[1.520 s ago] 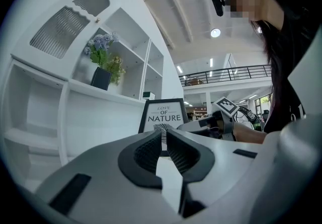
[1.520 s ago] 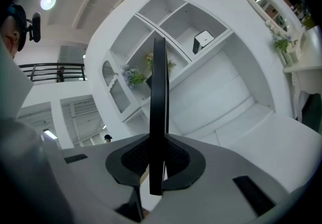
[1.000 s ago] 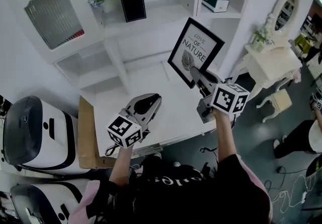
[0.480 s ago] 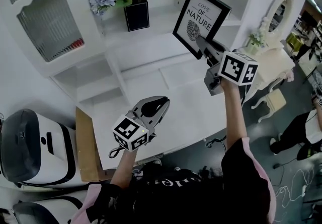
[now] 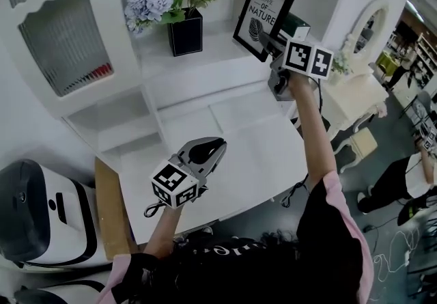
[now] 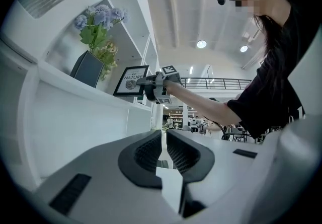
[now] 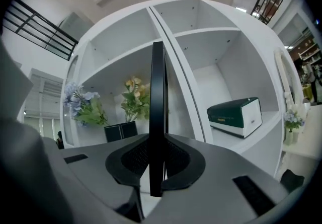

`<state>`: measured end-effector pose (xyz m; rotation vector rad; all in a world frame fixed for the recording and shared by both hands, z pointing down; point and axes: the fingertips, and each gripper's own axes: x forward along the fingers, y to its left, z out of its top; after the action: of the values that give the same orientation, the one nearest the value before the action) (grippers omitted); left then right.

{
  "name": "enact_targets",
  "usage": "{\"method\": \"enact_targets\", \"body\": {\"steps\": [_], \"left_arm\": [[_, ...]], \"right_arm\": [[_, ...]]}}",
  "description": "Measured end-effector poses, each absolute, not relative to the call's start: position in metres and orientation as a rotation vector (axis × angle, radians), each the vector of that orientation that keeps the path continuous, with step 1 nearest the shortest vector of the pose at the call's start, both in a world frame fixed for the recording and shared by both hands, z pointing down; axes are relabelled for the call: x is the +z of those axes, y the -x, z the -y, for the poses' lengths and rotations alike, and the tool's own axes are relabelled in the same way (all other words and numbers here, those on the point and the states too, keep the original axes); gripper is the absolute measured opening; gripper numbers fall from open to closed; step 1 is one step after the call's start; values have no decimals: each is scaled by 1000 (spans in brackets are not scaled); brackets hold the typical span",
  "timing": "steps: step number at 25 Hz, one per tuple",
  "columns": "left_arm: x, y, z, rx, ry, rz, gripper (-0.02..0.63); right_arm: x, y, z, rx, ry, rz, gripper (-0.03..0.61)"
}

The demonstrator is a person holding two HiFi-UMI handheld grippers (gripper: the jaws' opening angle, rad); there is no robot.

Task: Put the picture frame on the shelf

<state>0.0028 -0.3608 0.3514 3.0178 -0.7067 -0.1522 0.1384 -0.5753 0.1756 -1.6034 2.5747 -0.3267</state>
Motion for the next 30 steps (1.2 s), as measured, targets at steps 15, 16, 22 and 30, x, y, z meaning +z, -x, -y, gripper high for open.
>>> {"method": "enact_targets", "body": {"steps": [15, 16, 22, 30], "left_arm": [[361, 12, 374, -123, -2991, 716, 40], [361, 14, 375, -124, -2990, 719, 40], [365, 21, 380, -109, -2980, 726, 40], [369, 25, 383, -113, -2967, 746, 40]], "right_arm": [[199, -136, 642, -408, 1716, -2522, 75], [200, -135, 647, -413, 1717, -2524, 75], [200, -127, 666, -445, 1698, -2500, 75], [201, -118, 678, -424, 1743, -2484, 75]]}}
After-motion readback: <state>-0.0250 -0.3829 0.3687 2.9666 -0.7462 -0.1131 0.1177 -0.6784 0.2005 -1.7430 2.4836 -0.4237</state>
